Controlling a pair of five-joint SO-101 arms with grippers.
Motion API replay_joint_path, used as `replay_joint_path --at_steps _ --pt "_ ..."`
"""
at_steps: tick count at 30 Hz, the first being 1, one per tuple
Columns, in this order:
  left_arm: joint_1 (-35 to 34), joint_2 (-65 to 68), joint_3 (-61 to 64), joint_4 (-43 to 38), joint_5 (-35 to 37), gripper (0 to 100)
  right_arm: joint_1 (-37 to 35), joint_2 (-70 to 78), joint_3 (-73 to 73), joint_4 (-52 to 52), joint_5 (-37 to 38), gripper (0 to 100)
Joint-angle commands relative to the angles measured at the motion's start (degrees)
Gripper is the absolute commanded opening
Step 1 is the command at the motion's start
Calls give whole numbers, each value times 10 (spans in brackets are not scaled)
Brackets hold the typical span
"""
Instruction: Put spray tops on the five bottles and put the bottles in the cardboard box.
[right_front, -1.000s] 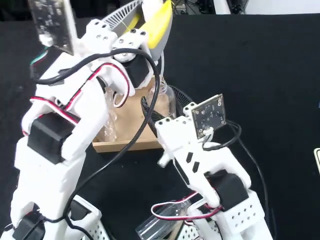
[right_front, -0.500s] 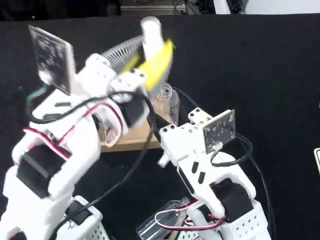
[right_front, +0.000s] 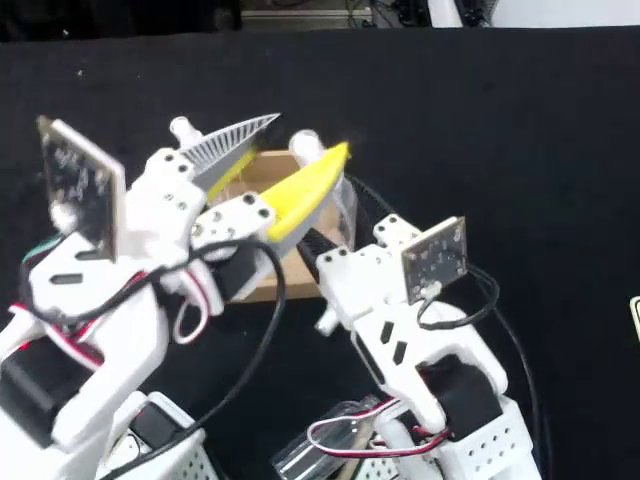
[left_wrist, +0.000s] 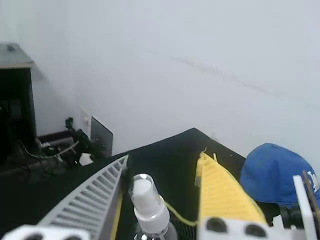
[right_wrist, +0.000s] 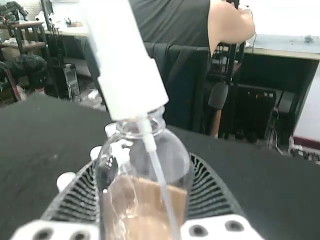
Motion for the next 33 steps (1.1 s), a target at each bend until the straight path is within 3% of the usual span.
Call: replay_joint_path --at_steps 1,11,18,23,29,33 --pt "-80 -18 -59 37 -24 195 48 51 -3 -62 -7 11" --pt "-448 4 53 50 -24 195 84 252 -39 -151 -7 11" --pt "-629 10 225 28 -24 195 77 333 -35 -238 -7 11" --pt "-692 4 370 -47 -24 195 60 406 -32 -305 -16 11" --pt "-698 4 520 -156 -22 195 46 475 -29 -360 -68 15" --pt "-701 4 609 -250 30 195 3 500 -29 -362 -68 15"
